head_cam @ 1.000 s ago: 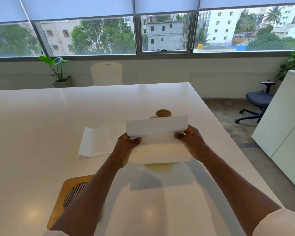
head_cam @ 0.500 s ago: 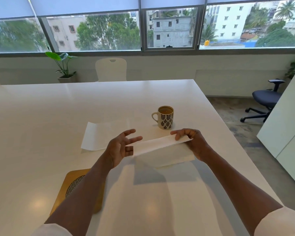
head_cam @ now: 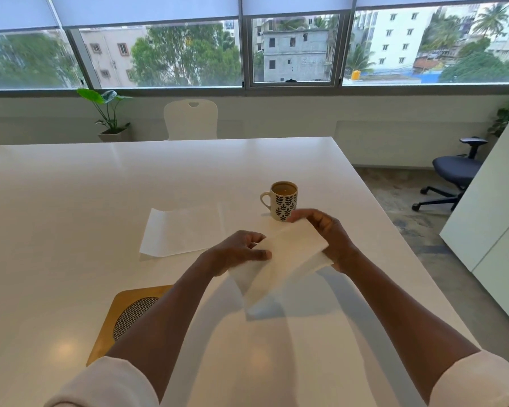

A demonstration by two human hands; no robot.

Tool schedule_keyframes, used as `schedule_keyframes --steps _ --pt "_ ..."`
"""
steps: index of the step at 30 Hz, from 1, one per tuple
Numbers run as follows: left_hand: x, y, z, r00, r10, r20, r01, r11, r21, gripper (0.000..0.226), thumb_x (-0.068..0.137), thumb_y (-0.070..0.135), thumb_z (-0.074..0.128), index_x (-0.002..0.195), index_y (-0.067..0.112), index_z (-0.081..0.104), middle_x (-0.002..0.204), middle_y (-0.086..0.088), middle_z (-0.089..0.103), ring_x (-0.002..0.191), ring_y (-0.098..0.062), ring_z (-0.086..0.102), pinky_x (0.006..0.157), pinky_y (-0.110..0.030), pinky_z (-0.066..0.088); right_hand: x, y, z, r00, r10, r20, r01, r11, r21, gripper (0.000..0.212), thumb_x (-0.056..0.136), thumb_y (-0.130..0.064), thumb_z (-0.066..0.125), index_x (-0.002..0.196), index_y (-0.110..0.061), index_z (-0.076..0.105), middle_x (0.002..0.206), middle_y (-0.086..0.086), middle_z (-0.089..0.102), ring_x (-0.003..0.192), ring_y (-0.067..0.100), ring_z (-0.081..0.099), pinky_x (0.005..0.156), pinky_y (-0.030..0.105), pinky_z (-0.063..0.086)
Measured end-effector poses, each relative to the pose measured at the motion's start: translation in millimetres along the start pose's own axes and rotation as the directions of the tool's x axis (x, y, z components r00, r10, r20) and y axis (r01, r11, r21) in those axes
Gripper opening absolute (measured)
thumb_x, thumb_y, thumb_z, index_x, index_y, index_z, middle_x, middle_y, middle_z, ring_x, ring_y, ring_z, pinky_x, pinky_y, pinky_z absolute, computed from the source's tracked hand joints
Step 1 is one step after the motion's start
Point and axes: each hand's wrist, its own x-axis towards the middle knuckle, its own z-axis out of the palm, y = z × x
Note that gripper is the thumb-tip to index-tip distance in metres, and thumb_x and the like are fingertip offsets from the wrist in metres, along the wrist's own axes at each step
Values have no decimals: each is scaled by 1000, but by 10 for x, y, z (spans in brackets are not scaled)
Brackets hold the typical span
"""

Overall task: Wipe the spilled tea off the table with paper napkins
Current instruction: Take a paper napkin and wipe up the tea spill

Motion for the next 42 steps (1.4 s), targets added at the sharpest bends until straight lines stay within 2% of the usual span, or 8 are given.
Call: schedule_keyframes --steps 6,11,15,20,22,26,38,42 --pt "53 -107 79 980 35 -194 -102 933 -346 32 80 20 81 110 14 70 107 -16 74 92 -36 71 84 -53 58 -70 146 -35 976 180 -125 -111 898 426 51 102 -49 33 132 -12 51 121 16 62 111 33 59 102 55 43" --pt "119 -112 360 966 27 -258 -143 886 -441 38 81 19 79 116 11 65 107 -18 74 98 -41 69 90 -60 55 -173 342 119 989 147 -31 -137 969 207 43 91 -37 63 124 -10 60 116 13 71 105 32 69 90 51 56" --pt "129 -84 527 962 50 -269 -167 887 -431 35 84 16 76 117 12 64 108 -18 74 100 -42 69 88 -56 57 -151 385 174 975 88 -205 -77 995 61 25 82 -15 78 105 -15 66 94 4 77 82 19 74 65 32 60" --pt "152 -116 504 932 138 -335 -236 934 -270 13 91 14 68 104 11 67 98 -14 74 80 -20 73 69 -36 58 -40 355 85 952 -1 -306 -95 950 -297 6 84 -19 73 81 -19 67 85 5 74 76 24 70 67 38 58" --pt "147 -189 414 866 199 -459 -206 978 33 11 92 20 64 101 19 71 96 -6 76 82 -14 73 77 -31 57 -1 261 2 940 -92 -328 -86 868 -489 9 85 -25 70 82 -18 67 80 4 71 73 25 67 65 37 53" --pt "75 -478 218 757 371 -538 -19 836 549 26 97 24 52 116 24 70 118 3 73 109 -16 67 91 -25 47 69 34 -128 933 -273 -235 -3 646 -763 23 89 -16 57 66 -21 55 62 -2 58 63 27 56 53 33 40" --pt "98 -1025 67 851 264 -454 177 670 721 50 105 22 27 153 12 32 163 -6 27 152 -20 20 124 -35 13 95 309 38 968 -247 33 61 107 -992 30 88 -11 43 110 -27 57 101 4 70 85 33 65 69 35 50" --pt "96 -1062 77 842 273 -466 178 674 717 51 104 22 25 154 12 29 164 -4 24 152 -18 17 123 -33 10 160 496 156 984 -177 -8 3 59 -998 47 92 -4 39 134 -22 48 126 7 64 104 35 65 84 41 53"
